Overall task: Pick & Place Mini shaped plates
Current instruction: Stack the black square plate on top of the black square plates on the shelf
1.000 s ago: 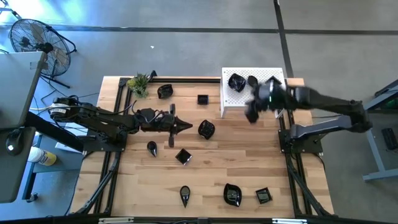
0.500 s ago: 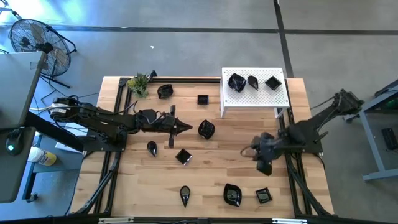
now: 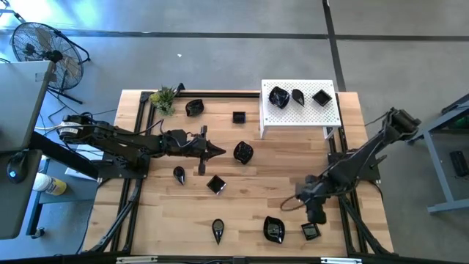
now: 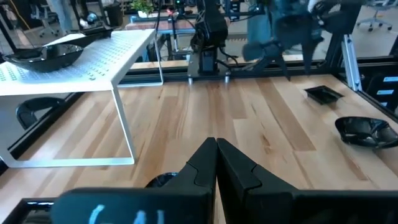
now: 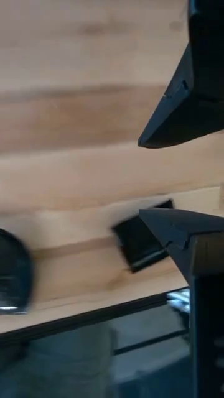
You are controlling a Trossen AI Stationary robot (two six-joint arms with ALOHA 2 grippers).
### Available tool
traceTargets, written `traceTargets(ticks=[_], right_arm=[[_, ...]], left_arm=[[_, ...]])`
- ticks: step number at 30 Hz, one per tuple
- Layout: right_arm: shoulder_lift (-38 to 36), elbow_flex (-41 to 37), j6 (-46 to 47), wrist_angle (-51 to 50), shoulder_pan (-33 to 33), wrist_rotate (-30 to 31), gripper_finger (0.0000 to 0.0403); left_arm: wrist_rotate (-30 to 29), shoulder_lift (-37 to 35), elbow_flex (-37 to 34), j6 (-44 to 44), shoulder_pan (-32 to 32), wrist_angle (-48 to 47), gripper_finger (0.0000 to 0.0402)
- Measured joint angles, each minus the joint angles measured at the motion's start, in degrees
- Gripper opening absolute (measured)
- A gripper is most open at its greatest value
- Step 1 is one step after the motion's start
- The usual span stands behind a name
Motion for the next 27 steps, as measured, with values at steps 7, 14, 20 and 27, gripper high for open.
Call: traceTargets(ticks=[7, 14, 20, 27], right_arm=[[9.8, 0.0, -5.2, 6.7, 1.7, -7.5, 0.0158], [14.9, 0.0, -6.8, 11.3, 3.3, -9.2, 0.0146], [16.2, 0.0, -8.4, 11.8, 5.1, -8.9, 0.0097], [17.9, 0.0, -8.7, 11.8, 5.7, -8.3, 0.0053]], left_arm=[[-0.1, 0.0, 0.0, 0.6, 0.0, -0.2, 0.0003], [-0.1, 0.0, 0.0, 0.6, 0.0, -0.3, 0.0003], [-0.1, 0.0, 0.0, 0.7, 0.0, -0.4, 0.0003], [-0.1, 0.0, 0.0, 0.8, 0.0, -0.5, 0.0003]])
